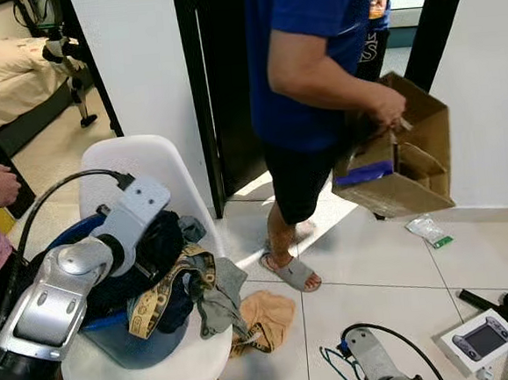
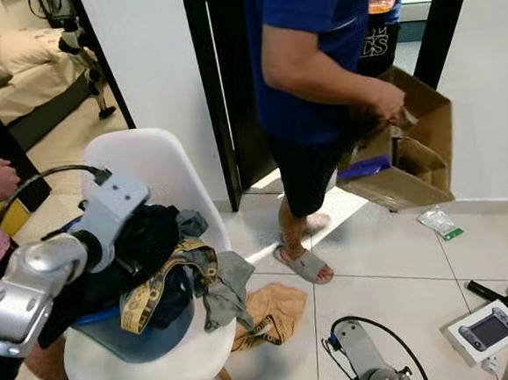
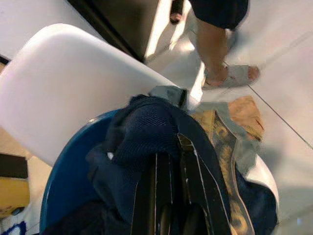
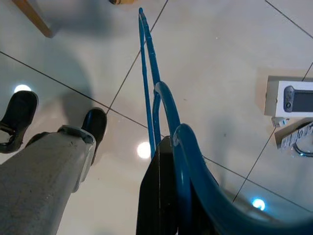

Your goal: Hang hanger

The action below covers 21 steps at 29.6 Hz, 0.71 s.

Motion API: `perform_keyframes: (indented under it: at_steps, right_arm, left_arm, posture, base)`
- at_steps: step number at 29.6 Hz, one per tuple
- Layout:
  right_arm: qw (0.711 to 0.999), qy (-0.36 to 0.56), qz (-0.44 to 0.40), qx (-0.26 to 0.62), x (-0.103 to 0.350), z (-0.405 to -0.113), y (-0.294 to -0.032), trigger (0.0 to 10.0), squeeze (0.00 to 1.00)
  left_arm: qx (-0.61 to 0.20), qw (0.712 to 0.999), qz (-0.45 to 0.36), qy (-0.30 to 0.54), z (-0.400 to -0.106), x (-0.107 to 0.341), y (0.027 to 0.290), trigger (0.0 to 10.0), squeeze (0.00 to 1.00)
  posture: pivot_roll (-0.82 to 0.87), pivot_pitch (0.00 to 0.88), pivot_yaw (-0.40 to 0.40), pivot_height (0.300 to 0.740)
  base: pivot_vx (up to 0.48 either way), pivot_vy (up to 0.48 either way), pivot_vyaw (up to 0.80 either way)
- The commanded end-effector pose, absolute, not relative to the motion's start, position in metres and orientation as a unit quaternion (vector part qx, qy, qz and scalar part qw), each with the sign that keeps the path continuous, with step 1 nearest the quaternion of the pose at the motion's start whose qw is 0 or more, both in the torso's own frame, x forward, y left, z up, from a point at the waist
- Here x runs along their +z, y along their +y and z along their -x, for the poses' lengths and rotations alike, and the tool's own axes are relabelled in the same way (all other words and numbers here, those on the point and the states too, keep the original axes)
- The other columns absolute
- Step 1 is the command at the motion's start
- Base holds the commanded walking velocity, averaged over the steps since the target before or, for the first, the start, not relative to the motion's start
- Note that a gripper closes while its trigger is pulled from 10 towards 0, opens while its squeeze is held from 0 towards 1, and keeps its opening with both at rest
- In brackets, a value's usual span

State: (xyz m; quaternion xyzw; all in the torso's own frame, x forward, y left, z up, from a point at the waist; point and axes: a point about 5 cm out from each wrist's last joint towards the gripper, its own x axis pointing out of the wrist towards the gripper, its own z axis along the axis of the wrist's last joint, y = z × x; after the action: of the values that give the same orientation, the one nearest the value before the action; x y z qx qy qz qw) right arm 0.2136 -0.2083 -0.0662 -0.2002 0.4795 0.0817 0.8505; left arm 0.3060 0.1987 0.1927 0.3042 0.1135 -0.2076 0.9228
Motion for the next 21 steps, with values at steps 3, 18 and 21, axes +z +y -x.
perform_keyframes:
  at_steps: [3, 18, 21]
  right_arm:
    - [0.848, 0.480, 0.208, 0.089, -0.067, -0.213, -0.205, 10.0, 0.00]
    - [0.845, 0.481, 0.214, 0.093, -0.067, -0.213, -0.206, 10.0, 0.00]
    - [0.845, 0.481, 0.215, 0.094, -0.067, -0.213, -0.206, 10.0, 0.00]
  left_arm:
    - [-0.227, 0.908, -0.320, 0.146, -0.300, 0.184, 0.201, 2.9, 0.00]
    - [-0.198, 0.961, -0.171, 0.092, -0.300, 0.226, 0.195, 10.0, 1.00]
    - [-0.155, 0.974, -0.148, 0.076, -0.302, 0.243, 0.208, 10.0, 1.00]
  posture:
    - [0.01, 0.005, 0.019, 0.740]
    - [0.01, 0.007, 0.018, 0.740]
    - [0.01, 0.006, 0.016, 0.740]
  base:
    - [0.000, 0.000, 0.00]
    - [0.000, 0.000, 0.00]
    - [0.000, 0.000, 0.00]
